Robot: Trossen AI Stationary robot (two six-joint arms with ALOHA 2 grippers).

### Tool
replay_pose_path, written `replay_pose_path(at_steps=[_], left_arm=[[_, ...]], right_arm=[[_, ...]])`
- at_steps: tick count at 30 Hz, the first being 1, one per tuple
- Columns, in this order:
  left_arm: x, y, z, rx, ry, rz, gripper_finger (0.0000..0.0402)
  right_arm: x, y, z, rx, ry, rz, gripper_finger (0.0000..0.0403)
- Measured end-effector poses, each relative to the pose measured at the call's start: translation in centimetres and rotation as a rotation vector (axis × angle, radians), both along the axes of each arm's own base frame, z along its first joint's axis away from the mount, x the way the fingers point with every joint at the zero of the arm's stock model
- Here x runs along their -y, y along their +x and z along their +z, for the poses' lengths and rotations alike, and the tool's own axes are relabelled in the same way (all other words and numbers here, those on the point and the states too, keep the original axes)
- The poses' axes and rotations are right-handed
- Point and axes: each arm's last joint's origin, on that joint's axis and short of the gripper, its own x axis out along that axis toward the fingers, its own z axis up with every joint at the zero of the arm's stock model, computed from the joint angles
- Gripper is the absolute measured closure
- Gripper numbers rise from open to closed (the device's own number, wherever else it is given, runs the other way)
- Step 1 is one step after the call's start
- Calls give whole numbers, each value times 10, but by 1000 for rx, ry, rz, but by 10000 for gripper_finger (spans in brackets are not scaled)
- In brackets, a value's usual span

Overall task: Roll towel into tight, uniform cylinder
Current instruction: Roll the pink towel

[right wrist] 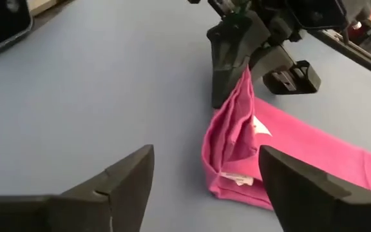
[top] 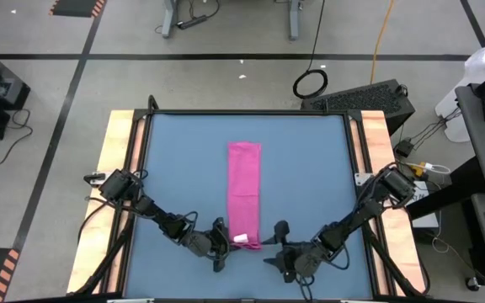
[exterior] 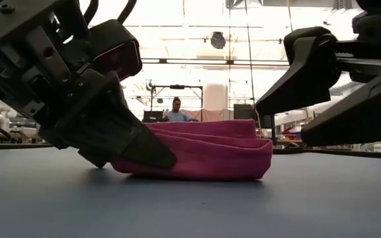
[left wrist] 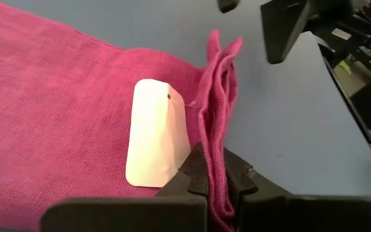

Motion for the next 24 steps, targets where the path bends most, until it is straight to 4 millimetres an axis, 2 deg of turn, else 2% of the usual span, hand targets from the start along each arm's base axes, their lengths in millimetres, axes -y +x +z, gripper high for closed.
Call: replay_pose_path(at_steps=[5,12,24], left_arm=[[0,1,0,-4,-25,-10,396],[0,1,0,-10,-33,-23,396],[0,1,-1,-13,-32,-26,395]], right_arm=[[9,7,-1,-10,1,-9,143],[20,18,0,-27,91,18,160],[23,19,-2,-69,77,63,207]])
